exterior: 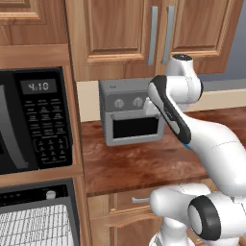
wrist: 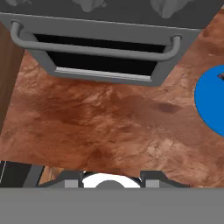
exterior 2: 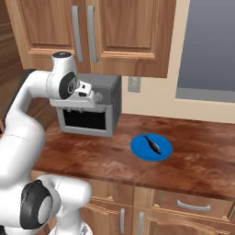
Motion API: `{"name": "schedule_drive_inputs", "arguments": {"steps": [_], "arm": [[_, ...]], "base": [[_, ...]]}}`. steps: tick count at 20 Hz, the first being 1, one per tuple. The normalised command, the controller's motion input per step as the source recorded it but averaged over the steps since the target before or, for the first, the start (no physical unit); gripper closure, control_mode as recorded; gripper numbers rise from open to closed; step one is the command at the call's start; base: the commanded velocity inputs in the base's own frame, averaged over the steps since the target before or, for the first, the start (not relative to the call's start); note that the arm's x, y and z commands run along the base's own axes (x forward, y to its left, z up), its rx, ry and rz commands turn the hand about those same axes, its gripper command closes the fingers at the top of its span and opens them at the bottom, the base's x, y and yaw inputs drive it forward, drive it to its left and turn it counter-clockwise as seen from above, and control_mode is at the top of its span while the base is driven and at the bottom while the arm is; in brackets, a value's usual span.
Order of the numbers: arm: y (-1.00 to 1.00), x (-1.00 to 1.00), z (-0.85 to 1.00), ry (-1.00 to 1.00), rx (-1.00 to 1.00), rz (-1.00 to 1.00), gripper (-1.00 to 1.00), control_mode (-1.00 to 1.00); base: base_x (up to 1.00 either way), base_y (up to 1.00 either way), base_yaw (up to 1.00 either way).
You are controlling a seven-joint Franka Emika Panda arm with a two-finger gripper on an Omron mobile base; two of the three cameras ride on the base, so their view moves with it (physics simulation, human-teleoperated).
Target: Place the fish on the top rack of the oven, and slide the tray back inside. Close the oven door.
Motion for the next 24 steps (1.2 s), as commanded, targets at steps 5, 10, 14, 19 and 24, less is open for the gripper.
{"name": "schedule_drive_inputs", "arguments": {"steps": [5,10,14,19,24], "arm": [[-0.48,-0.69,0.0,-0.12,0.0,0.07,-1.0,-1.0],[-1.0,-0.52,-0.13,-0.03,0.03,0.07,-1.0,-1.0],[-0.95,-0.18,-0.42,0.16,-0.08,0.04,-1.0,-1.0],[-0.89,0.0,-0.27,0.21,-0.03,0.02,-1.0,-1.0],[-0.98,0.04,-0.45,0.05,-0.01,0.0,-1.0,-1.0]], "base": [[0.0,0.0,0.0],[0.0,0.0,0.0],[0.0,0.0,0.0],[0.0,0.0,0.0],[0.0,0.0,0.0]]}}
